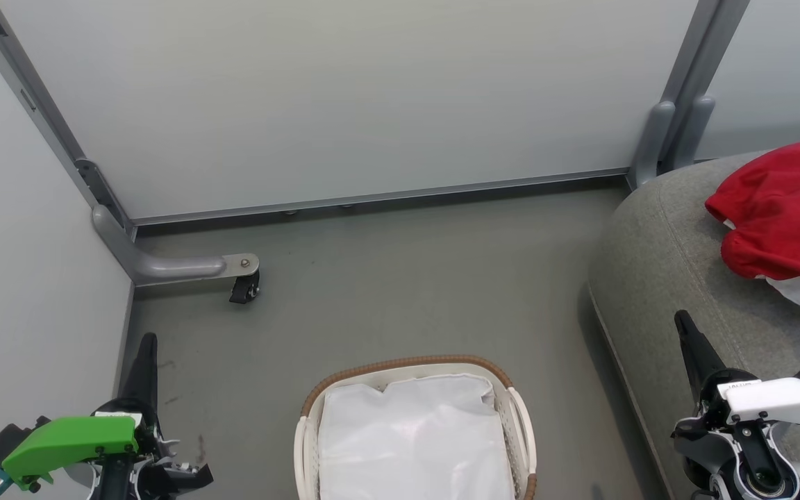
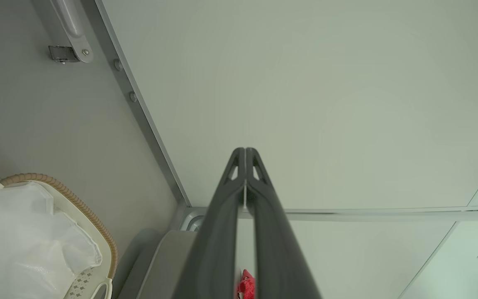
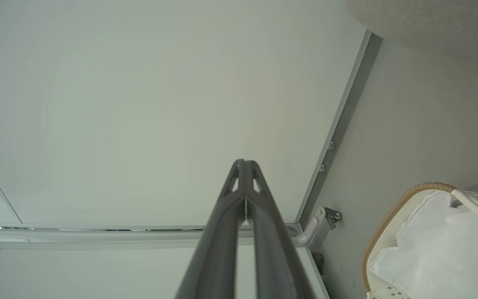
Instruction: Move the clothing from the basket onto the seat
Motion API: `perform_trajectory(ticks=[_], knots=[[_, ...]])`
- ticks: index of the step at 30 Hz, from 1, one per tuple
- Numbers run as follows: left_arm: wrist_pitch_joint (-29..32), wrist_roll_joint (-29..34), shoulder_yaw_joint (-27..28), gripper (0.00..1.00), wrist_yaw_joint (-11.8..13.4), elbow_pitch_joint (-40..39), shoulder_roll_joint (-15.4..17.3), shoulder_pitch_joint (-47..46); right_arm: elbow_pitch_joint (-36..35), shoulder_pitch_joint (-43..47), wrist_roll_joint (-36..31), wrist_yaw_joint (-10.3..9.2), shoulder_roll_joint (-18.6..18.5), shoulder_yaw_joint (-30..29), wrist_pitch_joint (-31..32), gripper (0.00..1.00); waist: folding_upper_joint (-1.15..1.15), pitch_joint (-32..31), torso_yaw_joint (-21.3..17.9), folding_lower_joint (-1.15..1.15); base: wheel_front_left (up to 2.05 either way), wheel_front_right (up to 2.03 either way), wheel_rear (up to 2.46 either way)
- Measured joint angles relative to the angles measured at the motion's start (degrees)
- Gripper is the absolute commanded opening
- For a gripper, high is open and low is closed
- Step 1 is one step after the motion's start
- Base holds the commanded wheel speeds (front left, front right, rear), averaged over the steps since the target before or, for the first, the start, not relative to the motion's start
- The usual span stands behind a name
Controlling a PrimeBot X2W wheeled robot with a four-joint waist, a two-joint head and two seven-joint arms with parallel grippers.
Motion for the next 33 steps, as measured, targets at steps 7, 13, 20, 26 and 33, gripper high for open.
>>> perform_trajectory(ticks=[7,13,20,26,33], knots=[[0.87,-2.54,0.42,0.0,-0.09,-0.32,0.01,-0.17,-0.44,0.04,2.79,-0.02,-0.02,-0.26,0.71,0.0,0.0,-0.09,-0.1,0.0,0.0,0.0,0.0],[1.4,-4.53,0.78,0.0,-0.27,-0.63,0.01,-0.36,-0.76,0.07,5.14,-0.02,-0.03,-0.47,1.33,0.0,0.0,-0.17,-0.19,0.0,0.0,0.0,0.0],[1.46,-5.01,0.87,0.0,-0.33,-0.76,0.01,-0.55,-0.85,0.08,5.63,-0.02,-0.04,-0.53,1.45,0.0,0.0,-0.19,-0.21,0.0,0.0,0.0,0.0],[1.45,-5.01,0.88,0.0,-0.33,-0.76,0.01,-0.55,-0.85,0.08,5.63,-0.02,-0.04,-0.53,1.45,0.0,0.0,-0.19,-0.21,0.0,0.0,0.0,0.0],[1.46,-5.01,0.88,0.0,-0.33,-0.76,0.01,-0.55,-0.85,0.08,5.63,-0.02,-0.04,-0.53,1.45,0.0,0.0,-0.19,-0.21,0.0,0.0,0.0,0.0]])
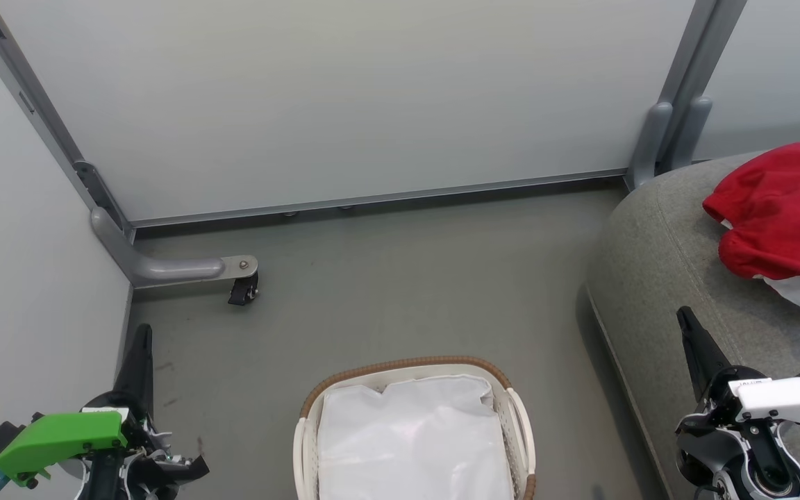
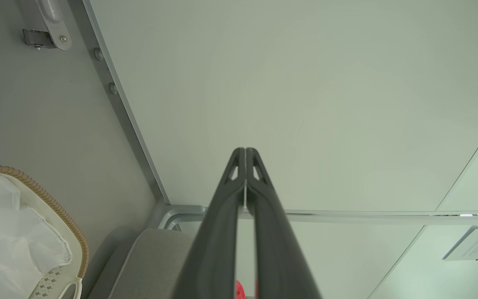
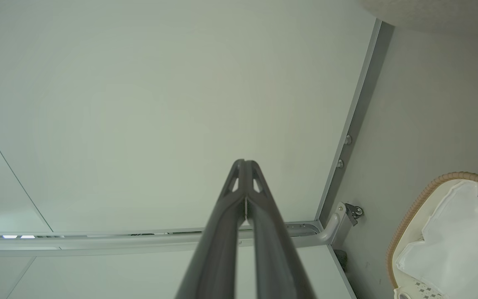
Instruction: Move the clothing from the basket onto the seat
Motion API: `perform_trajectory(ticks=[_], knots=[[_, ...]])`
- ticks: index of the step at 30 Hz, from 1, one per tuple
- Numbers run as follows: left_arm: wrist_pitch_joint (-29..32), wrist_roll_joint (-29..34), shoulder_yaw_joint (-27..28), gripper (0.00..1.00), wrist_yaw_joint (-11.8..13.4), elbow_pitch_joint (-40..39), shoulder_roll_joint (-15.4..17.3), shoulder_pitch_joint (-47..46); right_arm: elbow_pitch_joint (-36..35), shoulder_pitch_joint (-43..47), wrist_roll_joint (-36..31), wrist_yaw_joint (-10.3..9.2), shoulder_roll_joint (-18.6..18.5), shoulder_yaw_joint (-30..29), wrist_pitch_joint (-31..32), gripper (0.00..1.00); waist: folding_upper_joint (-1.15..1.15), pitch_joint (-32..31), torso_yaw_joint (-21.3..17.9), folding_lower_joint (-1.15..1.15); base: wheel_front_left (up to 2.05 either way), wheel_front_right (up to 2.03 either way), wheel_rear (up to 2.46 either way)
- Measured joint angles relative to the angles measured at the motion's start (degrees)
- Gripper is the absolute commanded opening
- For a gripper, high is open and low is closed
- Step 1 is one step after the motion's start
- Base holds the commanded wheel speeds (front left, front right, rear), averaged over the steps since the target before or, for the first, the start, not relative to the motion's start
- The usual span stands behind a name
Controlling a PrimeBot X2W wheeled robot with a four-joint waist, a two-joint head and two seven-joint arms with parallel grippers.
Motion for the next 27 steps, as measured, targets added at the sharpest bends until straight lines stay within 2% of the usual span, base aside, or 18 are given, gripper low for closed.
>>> perform_trajectory(ticks=[27], knots=[[0.0,0.0,0.0,0.0,0.0,0.0,0.0,0.0,-0.01,0.01,0.0,0.0,0.0,0.0,0.0,0.0,0.0,0.0,0.0,0.0,0.0,0.0,0.0]])
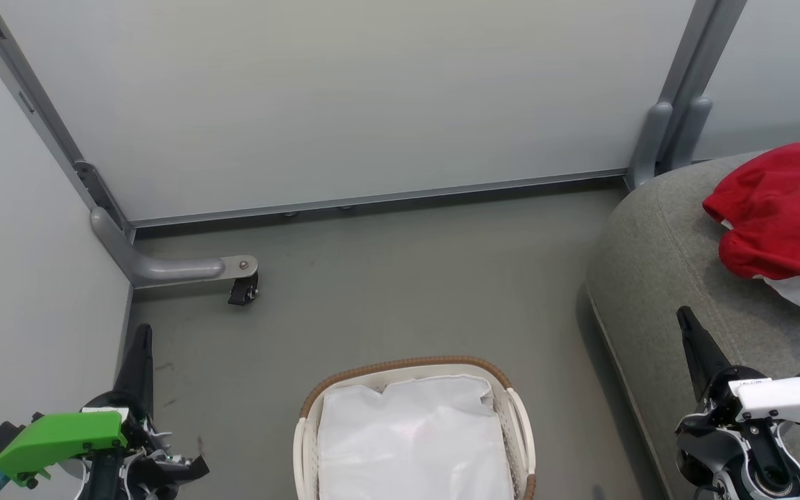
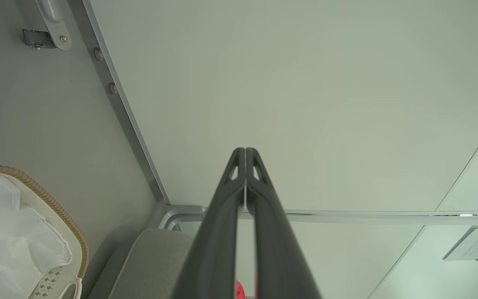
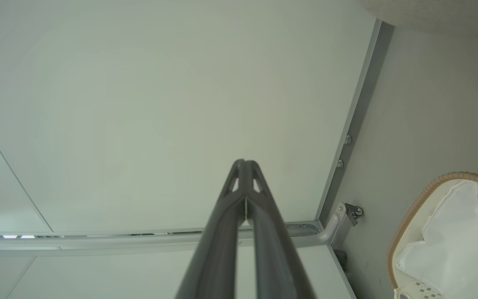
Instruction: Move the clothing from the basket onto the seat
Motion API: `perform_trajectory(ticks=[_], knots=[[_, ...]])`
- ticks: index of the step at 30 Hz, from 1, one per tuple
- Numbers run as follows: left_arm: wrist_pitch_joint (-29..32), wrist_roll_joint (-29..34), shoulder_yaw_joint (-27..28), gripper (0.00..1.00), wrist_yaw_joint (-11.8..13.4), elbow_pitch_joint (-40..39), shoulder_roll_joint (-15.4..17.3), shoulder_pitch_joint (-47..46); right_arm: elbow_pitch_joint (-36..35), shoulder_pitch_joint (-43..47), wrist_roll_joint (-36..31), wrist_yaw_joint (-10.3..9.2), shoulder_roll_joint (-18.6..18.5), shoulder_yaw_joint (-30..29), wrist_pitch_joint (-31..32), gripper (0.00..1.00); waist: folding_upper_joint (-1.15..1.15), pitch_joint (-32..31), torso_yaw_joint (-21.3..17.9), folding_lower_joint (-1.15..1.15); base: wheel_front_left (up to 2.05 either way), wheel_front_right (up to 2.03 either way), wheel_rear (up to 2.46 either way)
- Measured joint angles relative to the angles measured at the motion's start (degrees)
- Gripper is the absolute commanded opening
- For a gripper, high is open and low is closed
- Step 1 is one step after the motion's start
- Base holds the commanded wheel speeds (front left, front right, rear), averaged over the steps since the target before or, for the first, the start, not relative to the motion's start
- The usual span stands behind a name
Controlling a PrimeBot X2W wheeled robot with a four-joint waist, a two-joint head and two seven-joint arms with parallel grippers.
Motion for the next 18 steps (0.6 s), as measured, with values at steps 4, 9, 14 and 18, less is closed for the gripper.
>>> perform_trajectory(ticks=[4,9,14,18], knots=[[0.0,0.0,0.0,0.0,0.0,0.0,0.0,0.0,0.0,0.0,0.0,0.0,0.0,-0.01,0.0,0.0,0.0,0.0,0.0,0.0,0.0,0.0,0.0],[0.0,0.0,0.0,0.0,0.0,0.0,0.0,0.0,0.0,0.0,0.0,0.0,0.0,-0.01,0.0,0.0,0.0,0.0,0.0,0.0,0.0,0.0,0.0],[0.0,0.0,0.0,0.0,0.0,0.0,0.0,0.0,0.0,0.0,0.0,0.0,0.0,-0.01,0.0,0.0,0.0,0.0,0.0,0.0,0.0,0.0,0.0],[0.0,0.0,0.0,0.0,0.0,0.0,0.0,0.0,0.0,0.0,0.0,0.0,0.0,-0.01,0.0,0.0,0.0,0.0,0.0,0.0,0.0,0.0,0.0]])
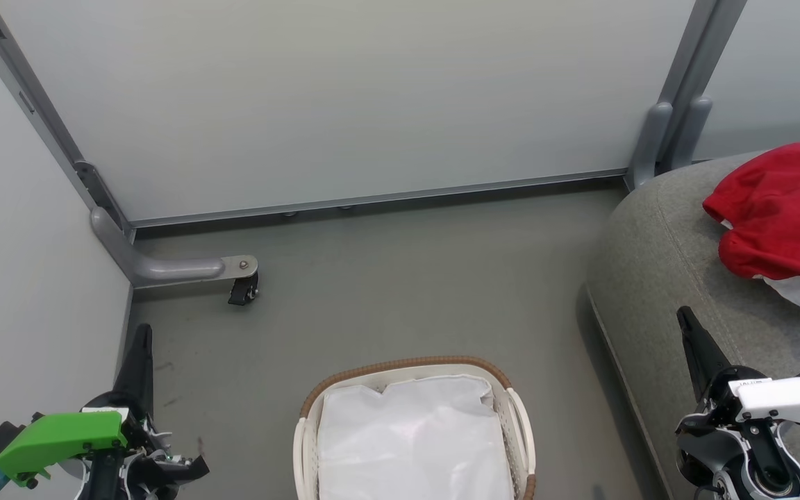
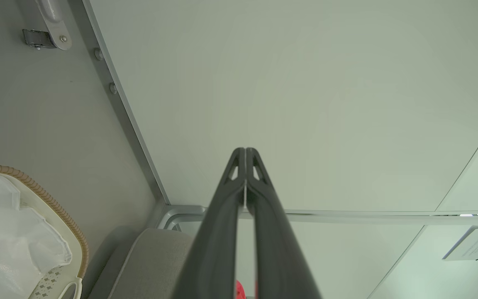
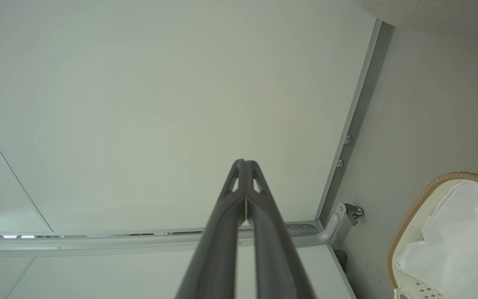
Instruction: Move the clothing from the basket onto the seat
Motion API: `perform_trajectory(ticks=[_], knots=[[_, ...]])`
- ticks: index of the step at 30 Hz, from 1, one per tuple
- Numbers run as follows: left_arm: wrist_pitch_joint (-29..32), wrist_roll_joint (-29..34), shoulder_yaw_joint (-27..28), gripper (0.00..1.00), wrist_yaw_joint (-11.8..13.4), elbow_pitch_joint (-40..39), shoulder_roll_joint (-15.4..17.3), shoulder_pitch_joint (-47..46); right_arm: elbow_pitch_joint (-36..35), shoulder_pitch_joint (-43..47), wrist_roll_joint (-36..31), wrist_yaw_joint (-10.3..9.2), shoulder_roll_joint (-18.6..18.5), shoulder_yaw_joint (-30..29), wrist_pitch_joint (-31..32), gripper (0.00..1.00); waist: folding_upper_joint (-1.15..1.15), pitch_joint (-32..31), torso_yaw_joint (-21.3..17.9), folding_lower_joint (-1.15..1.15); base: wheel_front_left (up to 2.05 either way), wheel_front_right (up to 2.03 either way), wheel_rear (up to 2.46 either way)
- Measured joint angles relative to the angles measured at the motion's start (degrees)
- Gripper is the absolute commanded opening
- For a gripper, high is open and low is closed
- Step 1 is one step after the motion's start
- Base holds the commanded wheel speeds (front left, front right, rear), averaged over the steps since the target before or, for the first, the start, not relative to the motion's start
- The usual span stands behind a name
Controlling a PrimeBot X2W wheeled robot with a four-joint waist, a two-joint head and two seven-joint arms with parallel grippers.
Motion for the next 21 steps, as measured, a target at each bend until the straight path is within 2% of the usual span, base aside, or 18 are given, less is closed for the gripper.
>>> perform_trajectory(ticks=[21], knots=[[0.0,0.0,0.0,0.0,0.0,-0.01,0.0,0.0,0.0,0.0,0.0,0.0,0.0,0.01,0.0,0.0,0.0,0.0,0.0,0.0,0.0,0.0,0.0]])
